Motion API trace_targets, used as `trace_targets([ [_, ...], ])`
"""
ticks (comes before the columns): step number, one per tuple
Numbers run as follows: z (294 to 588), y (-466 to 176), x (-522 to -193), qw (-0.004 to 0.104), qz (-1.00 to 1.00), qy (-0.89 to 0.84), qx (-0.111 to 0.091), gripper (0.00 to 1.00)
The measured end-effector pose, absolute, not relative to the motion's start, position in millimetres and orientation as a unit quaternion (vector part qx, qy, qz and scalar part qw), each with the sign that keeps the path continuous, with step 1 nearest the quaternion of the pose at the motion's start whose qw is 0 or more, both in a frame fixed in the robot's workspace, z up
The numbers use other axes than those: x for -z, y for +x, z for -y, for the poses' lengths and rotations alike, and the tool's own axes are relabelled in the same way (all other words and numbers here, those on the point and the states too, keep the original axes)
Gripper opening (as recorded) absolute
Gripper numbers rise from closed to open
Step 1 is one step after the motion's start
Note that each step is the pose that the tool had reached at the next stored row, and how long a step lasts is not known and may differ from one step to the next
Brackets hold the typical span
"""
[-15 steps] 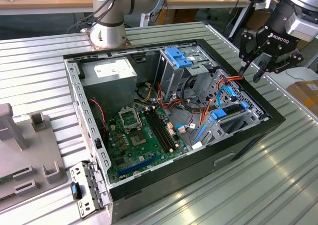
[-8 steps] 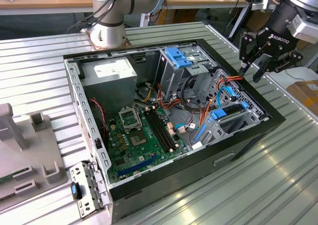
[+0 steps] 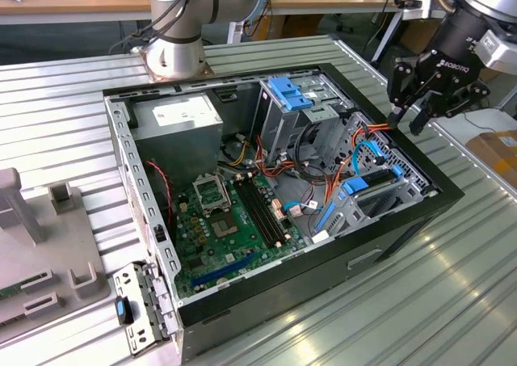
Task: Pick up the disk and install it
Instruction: 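Insert the first disk wire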
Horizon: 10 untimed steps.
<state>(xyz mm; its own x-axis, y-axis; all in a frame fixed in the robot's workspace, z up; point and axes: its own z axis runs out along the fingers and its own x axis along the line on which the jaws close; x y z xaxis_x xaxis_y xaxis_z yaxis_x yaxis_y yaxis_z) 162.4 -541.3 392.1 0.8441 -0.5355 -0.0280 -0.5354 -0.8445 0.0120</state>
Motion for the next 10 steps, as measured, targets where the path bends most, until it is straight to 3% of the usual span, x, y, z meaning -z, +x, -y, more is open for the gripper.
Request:
trace_targets([
  [10, 539.6, 175.2, -385.3, -0.003, 0.272, 0.962, 0.016, 0.44],
])
